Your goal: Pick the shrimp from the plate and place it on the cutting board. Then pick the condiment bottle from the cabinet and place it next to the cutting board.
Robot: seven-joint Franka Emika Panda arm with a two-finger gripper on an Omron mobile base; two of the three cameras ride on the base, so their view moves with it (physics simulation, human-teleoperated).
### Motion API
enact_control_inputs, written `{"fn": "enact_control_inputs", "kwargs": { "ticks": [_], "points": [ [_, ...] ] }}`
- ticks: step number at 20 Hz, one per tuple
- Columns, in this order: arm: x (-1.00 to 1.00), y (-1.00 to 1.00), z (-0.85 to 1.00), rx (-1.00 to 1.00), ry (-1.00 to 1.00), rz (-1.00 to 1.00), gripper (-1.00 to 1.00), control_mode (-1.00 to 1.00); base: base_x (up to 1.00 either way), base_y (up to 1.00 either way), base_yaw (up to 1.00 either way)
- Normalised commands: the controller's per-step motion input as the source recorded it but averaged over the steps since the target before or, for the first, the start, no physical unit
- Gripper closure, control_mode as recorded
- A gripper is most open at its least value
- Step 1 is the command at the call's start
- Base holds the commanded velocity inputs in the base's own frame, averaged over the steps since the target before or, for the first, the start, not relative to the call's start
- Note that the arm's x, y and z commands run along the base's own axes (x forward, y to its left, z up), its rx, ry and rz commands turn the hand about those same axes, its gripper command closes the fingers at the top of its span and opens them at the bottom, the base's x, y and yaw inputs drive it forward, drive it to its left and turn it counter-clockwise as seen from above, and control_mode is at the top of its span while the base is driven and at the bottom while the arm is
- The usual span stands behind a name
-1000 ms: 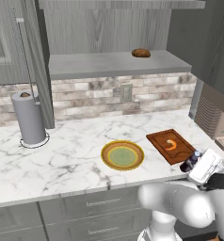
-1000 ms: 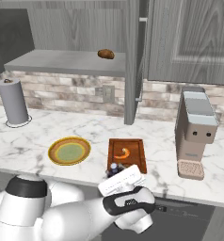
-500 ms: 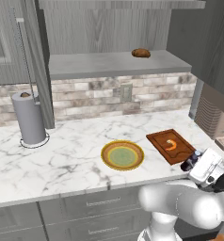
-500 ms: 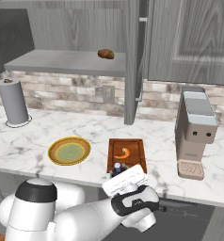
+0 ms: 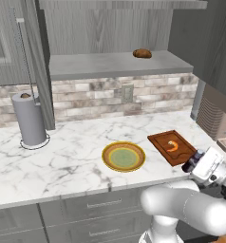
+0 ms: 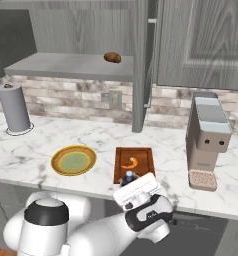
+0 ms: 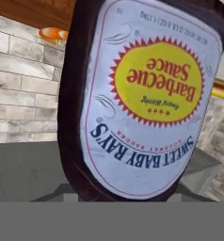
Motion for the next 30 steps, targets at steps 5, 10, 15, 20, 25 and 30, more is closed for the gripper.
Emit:
{"fn": "enact_control_inputs", "kwargs": {
  "ticks": [5,10,15,20,25,30],
  "points": [
    [0.14,-0.07,-0.16,0.0,-0.04,0.0,1.0,-1.0,0.0,0.0,0.0],
    [0.06,-0.03,-0.02,0.0,-0.01,0.0,1.0,-1.0,0.0,0.0,0.0],
    [0.0,0.0,-0.13,0.0,-0.04,0.0,1.0,-1.0,0.0,0.0,0.0],
    [0.0,0.0,-0.22,0.0,-0.05,0.0,1.0,-1.0,0.0,0.0,0.0],
    [0.03,0.0,-0.24,0.0,-0.02,0.0,1.0,-1.0,0.0,0.0,0.0],
    [0.1,0.03,-0.29,0.0,0.0,0.0,1.0,-1.0,0.0,0.0,0.0]
  ]
}}
